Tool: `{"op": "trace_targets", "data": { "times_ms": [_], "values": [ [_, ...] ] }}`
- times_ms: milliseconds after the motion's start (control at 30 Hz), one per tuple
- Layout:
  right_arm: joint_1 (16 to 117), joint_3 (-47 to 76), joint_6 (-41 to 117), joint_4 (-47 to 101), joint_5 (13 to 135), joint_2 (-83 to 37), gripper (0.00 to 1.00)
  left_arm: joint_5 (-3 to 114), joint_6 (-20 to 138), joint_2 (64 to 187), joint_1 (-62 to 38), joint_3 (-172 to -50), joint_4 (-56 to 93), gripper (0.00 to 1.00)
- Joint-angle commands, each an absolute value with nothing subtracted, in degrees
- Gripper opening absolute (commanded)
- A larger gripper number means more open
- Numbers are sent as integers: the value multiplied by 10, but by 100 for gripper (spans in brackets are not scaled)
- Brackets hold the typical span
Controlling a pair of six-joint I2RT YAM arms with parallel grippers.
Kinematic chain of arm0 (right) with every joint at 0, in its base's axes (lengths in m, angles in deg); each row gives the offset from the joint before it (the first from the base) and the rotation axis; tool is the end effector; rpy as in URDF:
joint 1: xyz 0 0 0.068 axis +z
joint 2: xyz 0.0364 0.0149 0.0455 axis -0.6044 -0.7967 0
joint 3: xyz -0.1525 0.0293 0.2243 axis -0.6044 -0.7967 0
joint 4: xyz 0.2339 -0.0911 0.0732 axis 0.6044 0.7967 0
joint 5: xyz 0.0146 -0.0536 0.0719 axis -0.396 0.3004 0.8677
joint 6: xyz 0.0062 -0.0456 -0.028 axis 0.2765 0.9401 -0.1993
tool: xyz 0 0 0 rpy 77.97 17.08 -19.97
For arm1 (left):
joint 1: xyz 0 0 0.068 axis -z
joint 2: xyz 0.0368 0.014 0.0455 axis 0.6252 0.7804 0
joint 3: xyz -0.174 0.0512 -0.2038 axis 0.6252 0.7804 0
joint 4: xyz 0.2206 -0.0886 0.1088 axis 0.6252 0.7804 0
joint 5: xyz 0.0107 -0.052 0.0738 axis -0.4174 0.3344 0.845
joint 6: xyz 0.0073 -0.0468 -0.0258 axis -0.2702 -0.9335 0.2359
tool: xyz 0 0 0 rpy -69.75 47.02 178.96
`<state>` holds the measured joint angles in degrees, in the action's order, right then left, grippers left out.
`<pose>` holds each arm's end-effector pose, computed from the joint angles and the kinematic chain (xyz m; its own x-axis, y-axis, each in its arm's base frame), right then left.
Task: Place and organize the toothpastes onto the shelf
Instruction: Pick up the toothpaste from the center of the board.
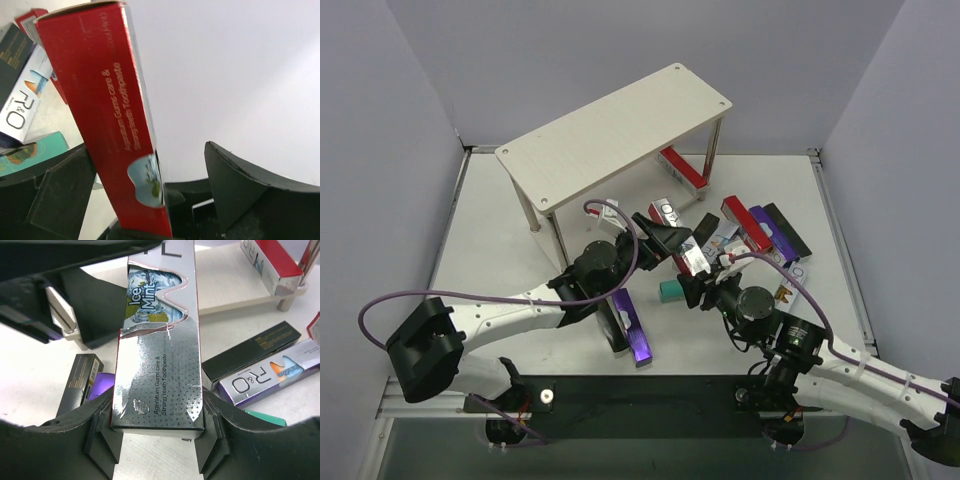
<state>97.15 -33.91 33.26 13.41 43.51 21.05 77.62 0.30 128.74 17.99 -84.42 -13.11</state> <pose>0.0959 0.1382 0.2971 -0.0913 0.2126 -0.9729 -0.5976 0.7698 0.2243 0.1792 -0.2572 0.2929 -0.6378 -0.6959 -0.3300 0.2378 0.2296 -0.9438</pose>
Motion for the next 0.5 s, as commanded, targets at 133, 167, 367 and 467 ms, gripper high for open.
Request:
{"op": "trace_targets", "data": {
  "times_ms": [133, 167, 367, 467],
  "values": [
    [877, -302, 243, 153, 526, 217, 0, 836, 112, 1195, 182, -824, -53, 97],
    [870, -295, 235, 156, 529, 215, 0, 849, 119, 1174, 183, -817, -44, 97],
    [762, -256, 178, 187, 635, 157, 0, 891, 222, 1073, 187, -774, 43, 97],
    [691, -236, 129, 182, 725, 113, 0, 892, 307, 1006, 188, -744, 76, 97]
  ]
}}
